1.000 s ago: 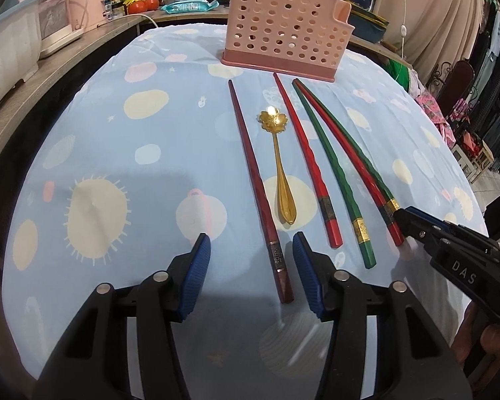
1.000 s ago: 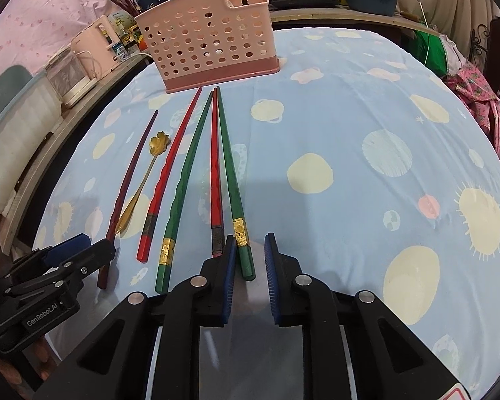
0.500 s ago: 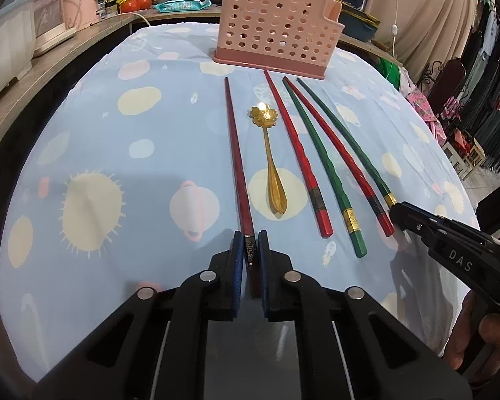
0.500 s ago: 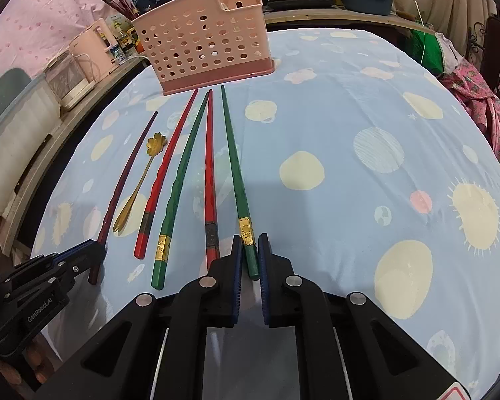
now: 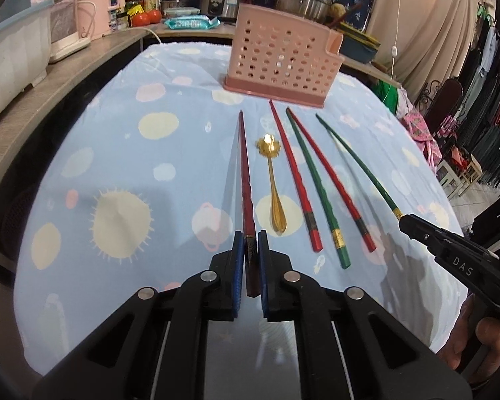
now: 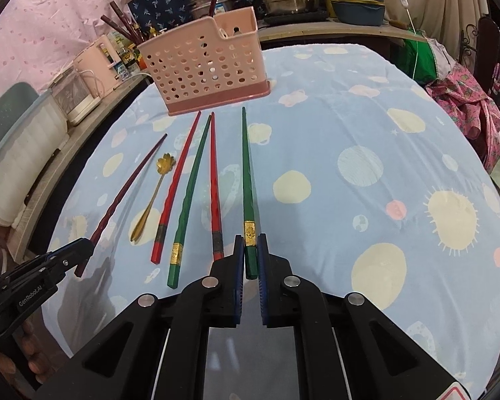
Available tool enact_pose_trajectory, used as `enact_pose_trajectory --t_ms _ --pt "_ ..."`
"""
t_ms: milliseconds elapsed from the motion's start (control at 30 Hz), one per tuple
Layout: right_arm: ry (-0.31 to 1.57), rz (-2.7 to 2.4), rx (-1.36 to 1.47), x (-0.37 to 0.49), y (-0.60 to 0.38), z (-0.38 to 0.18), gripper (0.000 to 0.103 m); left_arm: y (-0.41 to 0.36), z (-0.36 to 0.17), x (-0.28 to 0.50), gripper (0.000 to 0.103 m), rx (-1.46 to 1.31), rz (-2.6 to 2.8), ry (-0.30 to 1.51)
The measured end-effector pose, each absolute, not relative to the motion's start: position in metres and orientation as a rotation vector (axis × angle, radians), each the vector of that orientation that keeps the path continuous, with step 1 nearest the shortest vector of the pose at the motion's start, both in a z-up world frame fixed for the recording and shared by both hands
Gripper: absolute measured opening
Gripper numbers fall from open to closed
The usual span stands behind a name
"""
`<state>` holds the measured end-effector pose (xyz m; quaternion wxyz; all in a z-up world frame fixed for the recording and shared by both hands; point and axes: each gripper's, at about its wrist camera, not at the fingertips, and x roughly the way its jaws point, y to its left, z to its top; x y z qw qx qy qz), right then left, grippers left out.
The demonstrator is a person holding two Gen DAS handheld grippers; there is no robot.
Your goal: Organize utensils
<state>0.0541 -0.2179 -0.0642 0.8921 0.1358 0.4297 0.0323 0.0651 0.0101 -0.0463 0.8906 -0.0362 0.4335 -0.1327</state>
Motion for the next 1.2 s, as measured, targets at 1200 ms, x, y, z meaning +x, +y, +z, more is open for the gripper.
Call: enact_pose_trajectory --t_ms 1200 --pt "0.752 0.092 0.429 0.046 -0.249 0.003 0.007 0.041 -0.071 0.084 0.038 -0.066 -0.196 0.926"
